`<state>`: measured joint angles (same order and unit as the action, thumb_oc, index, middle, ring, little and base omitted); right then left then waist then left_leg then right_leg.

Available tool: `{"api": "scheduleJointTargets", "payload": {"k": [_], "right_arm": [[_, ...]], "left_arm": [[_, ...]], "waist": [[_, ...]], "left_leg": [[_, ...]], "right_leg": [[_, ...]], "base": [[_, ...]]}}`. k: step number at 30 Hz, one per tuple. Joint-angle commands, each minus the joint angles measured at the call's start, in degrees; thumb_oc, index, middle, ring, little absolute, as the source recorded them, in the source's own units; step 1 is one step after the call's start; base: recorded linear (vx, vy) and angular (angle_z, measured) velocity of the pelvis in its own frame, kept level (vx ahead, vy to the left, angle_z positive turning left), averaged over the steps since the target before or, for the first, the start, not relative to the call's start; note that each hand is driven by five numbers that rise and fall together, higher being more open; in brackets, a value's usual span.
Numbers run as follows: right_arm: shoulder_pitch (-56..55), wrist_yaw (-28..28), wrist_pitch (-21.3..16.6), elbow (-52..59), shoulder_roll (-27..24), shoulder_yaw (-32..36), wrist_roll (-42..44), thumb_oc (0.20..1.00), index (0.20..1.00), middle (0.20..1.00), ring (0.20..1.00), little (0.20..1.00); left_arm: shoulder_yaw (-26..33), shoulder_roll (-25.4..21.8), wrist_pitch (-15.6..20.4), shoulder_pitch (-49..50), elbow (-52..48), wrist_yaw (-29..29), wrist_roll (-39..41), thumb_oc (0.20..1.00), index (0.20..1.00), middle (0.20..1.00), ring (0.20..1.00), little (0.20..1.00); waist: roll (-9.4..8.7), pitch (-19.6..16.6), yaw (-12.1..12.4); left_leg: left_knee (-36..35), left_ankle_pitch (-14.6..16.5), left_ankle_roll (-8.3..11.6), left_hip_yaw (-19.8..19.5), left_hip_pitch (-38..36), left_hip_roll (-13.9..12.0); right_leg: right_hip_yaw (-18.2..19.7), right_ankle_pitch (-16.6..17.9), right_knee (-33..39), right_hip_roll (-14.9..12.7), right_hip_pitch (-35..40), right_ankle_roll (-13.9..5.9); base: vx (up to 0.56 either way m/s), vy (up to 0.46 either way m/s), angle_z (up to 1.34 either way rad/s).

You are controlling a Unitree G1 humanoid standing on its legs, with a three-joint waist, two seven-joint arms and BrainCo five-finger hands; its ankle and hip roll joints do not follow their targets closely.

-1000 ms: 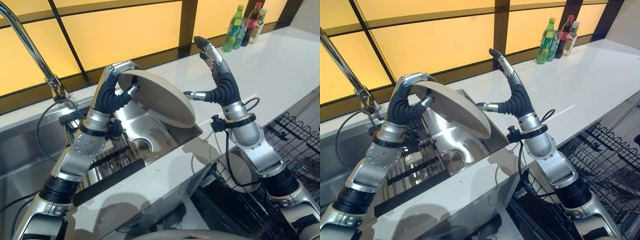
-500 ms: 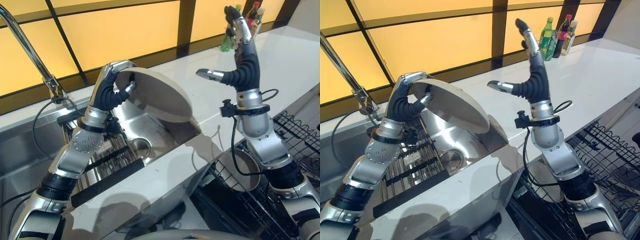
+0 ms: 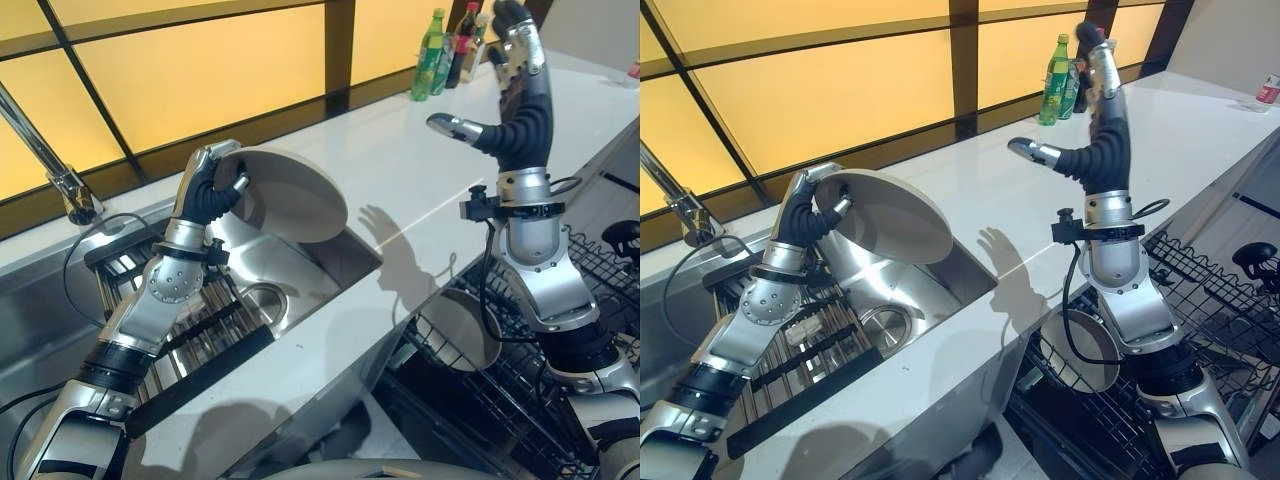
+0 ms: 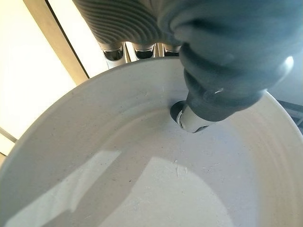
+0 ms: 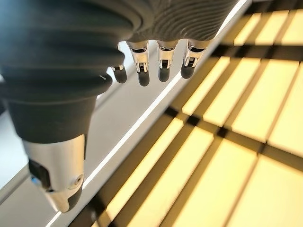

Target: Pick up plates and place into dishwasher.

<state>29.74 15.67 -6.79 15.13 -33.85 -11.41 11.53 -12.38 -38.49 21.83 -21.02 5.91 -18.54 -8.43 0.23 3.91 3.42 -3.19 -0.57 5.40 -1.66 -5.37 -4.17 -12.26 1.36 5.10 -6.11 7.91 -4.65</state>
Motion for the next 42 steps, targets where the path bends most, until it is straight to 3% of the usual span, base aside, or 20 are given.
{"api": "scheduleJointTargets", "payload": {"k": [1, 5, 8, 11, 17, 22, 27, 31, 32, 33, 34, 42], "right_arm": [[2.61, -5.49, 0.18, 1.64, 1.46, -4.09, 2.84, 1.0, 1.0, 1.0, 1.0, 1.0], [3.52, -9.79, 2.3, 0.05, 3.85, -8.25, 4.5, 1.0, 1.0, 1.0, 1.0, 1.0], [4.33, -12.64, 5.92, -0.91, 5.0, -12.75, 5.37, 1.0, 1.0, 1.0, 1.0, 1.0], [4.78, -14.55, 6.48, -2.56, 6.2, -15.42, 8.37, 1.0, 1.0, 1.0, 1.0, 1.0], [7.01, -16.23, 7.35, -5.61, 8.82, -20.0, 7.15, 1.0, 1.0, 1.0, 1.0, 1.0], [8.05, -17.12, 8.95, -5.9, 8.4, -21.83, 5.84, 1.0, 1.0, 1.0, 1.0, 1.0], [8.44, -17.16, 11.7, -7.46, 7.04, -23.9, -2.23, 1.0, 1.0, 1.0, 1.0, 1.0], [9.73, -16.49, 11.61, -7.59, 7.09, -24.5, -0.06, 1.0, 1.0, 1.0, 1.0, 1.0], [9.97, -15.94, 11.45, -7.7, 7.52, -24.55, 0.58, 0.959, 0.959, 0.959, 0.959, 0.959], [10.14, -15.34, 11.51, -7.88, 7.96, -24.56, 0.63, 0.536, 0.536, 0.536, 0.536, 0.536], [10.25, -14.93, 11.44, -8.11, 8.26, -24.53, 0.6, 0.2, 0.2, 0.2, 0.2, 0.2], [8.88, -16.11, 11.6, -8.09, 8.0, -24.57, -0.38, 0.2, 0.2, 0.2, 0.2, 0.2]], "left_arm": [[-1.95, 0.53, 2.32, -8.6, 3.93, -3.04, -1.95, 0.2, 0.2, 0.2, 0.2, 0.2], [-3.07, 1.69, 2.45, -9.24, 3.75, -3.45, -2.74, 0.2, 0.2, 0.2, 0.2, 0.2], [-3.81, 1.93, 2.73, -9.77, 3.26, -3.37, -2.91, 0.2, 0.2, 0.2, 0.2, 0.2], [-4.36, 2.03, 2.87, -10.03, 2.74, -3.34, -2.73, 0.2, 0.2, 0.2, 0.2, 0.2], [-5.84, 2.16, 2.89, -11.34, 1.24, -3.04, -3.08, 0.2, 0.2, 0.2, 0.2, 0.2], [-6.06, 1.7, 3.56, -11.41, 0.8, -3.11, -2.78, 0.2, 0.2, 0.2, 0.2, 0.2], [-5.87, 1.33, 2.95, -11.58, -0.43, -3.67, -2.97, 0.2, 0.2, 0.2, 0.2, 0.2], [-6.67, 1.54, 2.6, -12.48, 0.13, -3.94, -2.56, 0.2, 0.2, 0.2, 0.2, 0.2], [-6.89, 1.88, 2.73, -12.56, 0.38, -3.98, -2.66, 0.2, 0.2, 0.2, 0.2, 0.2], [-7.02, 2.08, 2.8, -12.61, 0.57, -4.07, -2.71, 0.2, 0.2, 0.2, 0.2, 0.2], [-7.04, 2.17, 2.91, -12.57, 0.71, -4.11, -2.69, 0.2, 0.2, 0.2, 0.2, 0.2], [-6.65, 2.07, 3.2, -12.34, 0.44, -3.8, -2.5, 0.2, 0.2, 0.2, 0.2, 0.2]], "waist": [[0.14, -5.38, 0.15], [-0.08, -5.42, 0.6], [-0.18, -5.26, 1.24], [-0.21, -5.08, 1.78], [-0.33, -4.85, 3.24], [-0.35, -4.85, 3.95], [-0.17, -4.7, 4.19], [-0.16, -4.34, 4.41], [-0.2, -4.33, 4.51], [-0.2, -4.28, 4.58], [-0.18, -4.25, 4.64], [-0.11, -4.14, 4.91]], "left_leg": [[1.11, -0.12, 0.67, 1.71, 4.88, -2.07], [1.13, 0.3, 1.01, 1.46, 4.61, -2.21], [1.14, -0.02, 1.12, 1.11, 4.87, -2.29], [1.01, -0.2, 1.19, 0.75, 4.83, -2.34], [1.28, -0.55, 1.42, -0.36, 5.59, -2.17], [1.33, -0.78, 1.45, -1.13, 5.98, -1.89], [1.35, -0.99, 1.48, -1.58, 6.17, -1.77], [1.56, -1.01, 1.47, -1.91, 6.34, -1.7], [1.51, -1.03, 1.49, -2.07, 6.36, -1.65], [1.46, -1.06, 1.49, -2.21, 6.37, -1.58], [1.44, -1.1, 1.49, -2.29, 6.39, -1.53], [1.25, -1.4, 1.31, -2.49, 6.68, -1.37]], "right_leg": [[0.34, -8.01, -10.87, -2.24, -3.42, -1.88], [0.04, -8.79, -11.04, -2.33, -2.94, -1.86], [-0.22, -8.87, -11.16, -2.33, -2.91, -1.67], [-0.57, -9.19, -11.38, -2.33, -2.69, -1.48], [-1.63, -9.48, -11.68, -2.34, -2.53, -1.22], [-2.18, -9.77, -12.04, -2.41, -2.46, -1.07], [-2.28, -9.88, -12.46, -2.55, -2.5, -1.12], [-2.55, -9.98, -12.93, -2.7, -2.54, -1.09], [-2.62, -10.02, -13.0, -2.75, -2.52, -1.14], [-2.64, -10.09, -13.06, -2.79, -2.44, -1.15], [-2.65, -10.13, -13.11, -2.81, -2.41, -1.16], [-2.83, -10.13, -13.16, -3.05, -2.22, -1.32]], "base": [[0.0, 0.0, 0.0], [0.04, -0.008, 0.0], [0.0, 0.0, 0.0], [0.0, 0.001, 0.01], [0.0, -0.002, 0.04], [0.0, 0.005, 0.05], [0.0, 0.02, 0.02], [-0.01, 0.008, 0.05], [0.01, 0.013, 0.04], [0.01, 0.02, 0.04], [0.01, 0.023, 0.03], [0.0, 0.0, 0.0]]}}
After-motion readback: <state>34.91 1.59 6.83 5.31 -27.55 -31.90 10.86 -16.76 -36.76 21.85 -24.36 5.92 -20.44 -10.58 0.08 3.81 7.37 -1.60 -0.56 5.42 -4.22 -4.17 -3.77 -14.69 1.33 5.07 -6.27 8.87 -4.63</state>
